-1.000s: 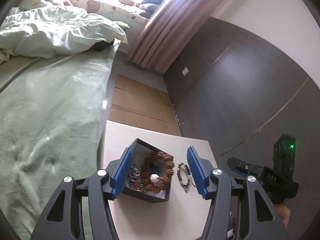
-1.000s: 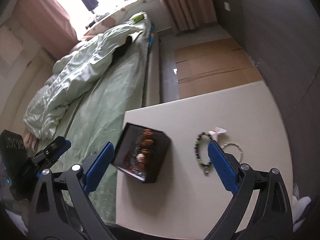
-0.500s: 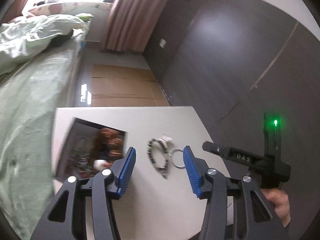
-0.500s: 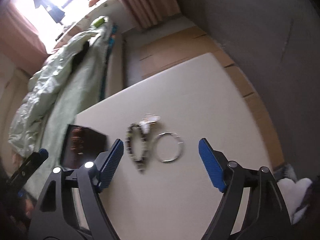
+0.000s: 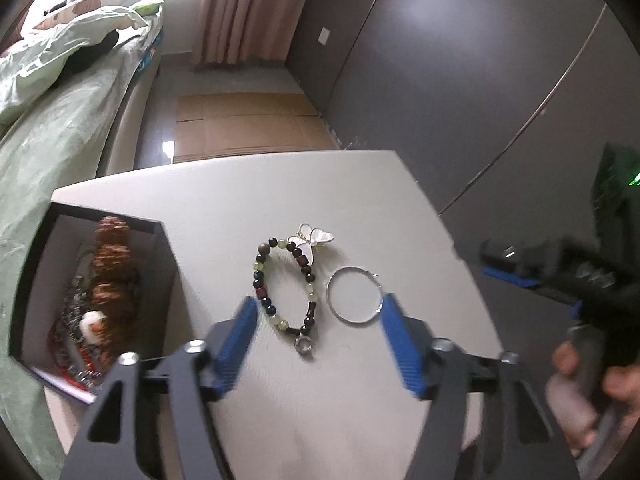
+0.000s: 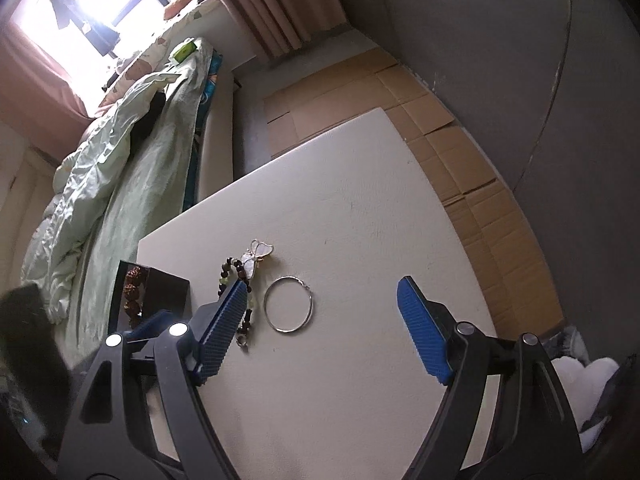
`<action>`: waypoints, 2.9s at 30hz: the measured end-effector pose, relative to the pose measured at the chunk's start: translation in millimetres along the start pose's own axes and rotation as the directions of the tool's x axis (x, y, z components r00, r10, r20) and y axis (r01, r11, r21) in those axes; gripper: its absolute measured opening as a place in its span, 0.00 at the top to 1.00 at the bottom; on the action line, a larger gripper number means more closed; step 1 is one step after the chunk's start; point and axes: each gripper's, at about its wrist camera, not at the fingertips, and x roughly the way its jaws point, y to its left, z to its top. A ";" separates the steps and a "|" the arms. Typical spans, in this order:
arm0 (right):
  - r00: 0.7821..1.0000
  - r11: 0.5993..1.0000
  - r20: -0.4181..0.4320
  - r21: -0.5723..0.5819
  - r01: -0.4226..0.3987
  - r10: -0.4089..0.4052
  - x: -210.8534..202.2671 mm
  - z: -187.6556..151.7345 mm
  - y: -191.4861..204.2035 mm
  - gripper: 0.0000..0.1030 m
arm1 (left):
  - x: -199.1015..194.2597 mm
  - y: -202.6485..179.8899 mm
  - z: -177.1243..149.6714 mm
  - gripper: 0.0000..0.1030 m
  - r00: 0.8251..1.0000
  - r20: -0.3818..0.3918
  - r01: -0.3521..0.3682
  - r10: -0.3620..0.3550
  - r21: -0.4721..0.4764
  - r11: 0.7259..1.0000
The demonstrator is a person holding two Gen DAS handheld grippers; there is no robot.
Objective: Organize jewelry
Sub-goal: 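Move the left tool to the dark-and-green beaded bracelet and grasp it, then lift the beaded bracelet with the left tool while the right tool grasps the silver hoop, then release the bracelet into the box with the left tool while the right tool drops the hoop in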
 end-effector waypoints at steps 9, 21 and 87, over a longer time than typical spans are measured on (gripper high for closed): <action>0.999 0.998 0.024 0.057 -0.039 0.037 -7.5 14.3 -16.2 0.24 | 45.6 -6.1 1.6 0.63 0.998 -0.023 -0.060 0.061 0.027 0.998; 0.999 0.999 0.012 -0.005 0.031 -0.031 1.2 18.1 -3.1 0.24 | 67.1 -8.5 7.1 0.95 0.993 -0.037 -0.114 0.116 0.060 0.992; 0.995 0.938 0.094 -0.342 0.053 -0.022 27.9 -40.8 133.6 0.51 | -136.0 100.3 -2.4 0.94 0.983 0.174 -0.036 0.065 -0.161 0.986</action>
